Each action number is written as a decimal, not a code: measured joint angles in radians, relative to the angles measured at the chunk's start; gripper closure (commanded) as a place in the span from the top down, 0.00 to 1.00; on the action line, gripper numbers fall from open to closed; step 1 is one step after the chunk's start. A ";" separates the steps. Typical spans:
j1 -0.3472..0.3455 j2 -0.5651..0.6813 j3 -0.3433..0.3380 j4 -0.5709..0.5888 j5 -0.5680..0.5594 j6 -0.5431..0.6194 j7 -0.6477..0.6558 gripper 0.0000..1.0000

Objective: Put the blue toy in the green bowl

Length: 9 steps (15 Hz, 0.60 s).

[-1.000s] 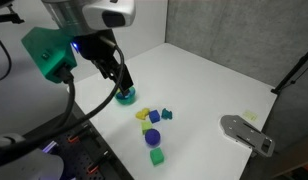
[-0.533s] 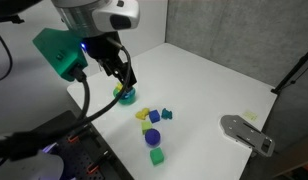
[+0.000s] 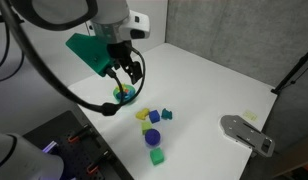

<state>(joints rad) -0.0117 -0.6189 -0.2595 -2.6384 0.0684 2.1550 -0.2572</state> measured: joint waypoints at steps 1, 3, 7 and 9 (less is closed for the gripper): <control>0.014 0.034 0.000 0.004 0.018 0.025 -0.005 1.00; 0.033 0.105 0.004 0.014 0.044 0.077 -0.014 1.00; 0.042 0.281 0.008 0.065 0.107 0.184 -0.017 1.00; 0.038 0.379 0.008 0.110 0.143 0.218 -0.017 1.00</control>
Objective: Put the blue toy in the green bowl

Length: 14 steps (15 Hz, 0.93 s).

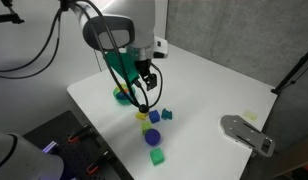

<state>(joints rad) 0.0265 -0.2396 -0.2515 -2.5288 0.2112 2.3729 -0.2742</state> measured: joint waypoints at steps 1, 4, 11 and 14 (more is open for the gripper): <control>-0.003 0.052 0.000 0.027 0.014 0.013 0.000 1.00; -0.025 0.203 0.009 0.112 0.043 0.036 0.000 1.00; -0.108 0.524 0.087 0.327 0.047 0.071 0.046 1.00; -0.121 0.639 0.113 0.402 0.046 0.115 0.092 1.00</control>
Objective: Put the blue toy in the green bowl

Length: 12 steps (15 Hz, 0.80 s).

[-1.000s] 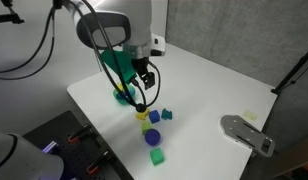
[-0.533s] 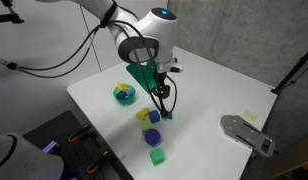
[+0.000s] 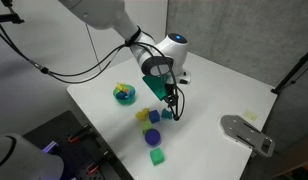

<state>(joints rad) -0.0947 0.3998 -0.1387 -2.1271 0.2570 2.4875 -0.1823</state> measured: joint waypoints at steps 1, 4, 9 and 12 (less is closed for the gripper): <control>-0.003 0.034 0.007 0.022 -0.001 0.011 0.013 1.00; -0.008 0.102 0.021 0.075 -0.012 0.024 0.040 1.00; -0.016 0.112 0.033 0.091 -0.019 0.024 0.040 1.00; -0.016 0.144 0.034 0.093 -0.059 0.026 0.041 1.00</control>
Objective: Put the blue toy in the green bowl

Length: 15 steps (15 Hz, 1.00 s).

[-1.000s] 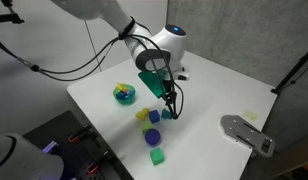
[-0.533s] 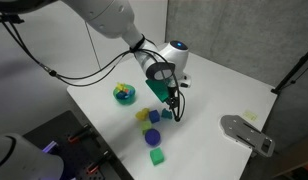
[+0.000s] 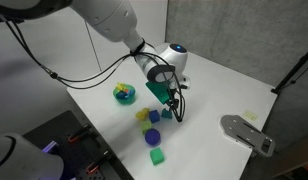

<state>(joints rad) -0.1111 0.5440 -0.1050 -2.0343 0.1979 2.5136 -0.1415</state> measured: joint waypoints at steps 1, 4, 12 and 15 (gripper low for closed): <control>0.000 0.018 0.001 0.002 -0.009 0.005 0.000 1.00; -0.001 0.075 0.008 0.015 -0.023 0.051 0.000 1.00; -0.002 0.210 0.044 0.059 -0.070 0.216 0.000 1.00; -0.001 0.255 0.051 0.072 -0.106 0.281 0.000 1.00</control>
<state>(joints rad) -0.1125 0.7986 -0.0537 -1.9628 0.0919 2.7950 -0.1420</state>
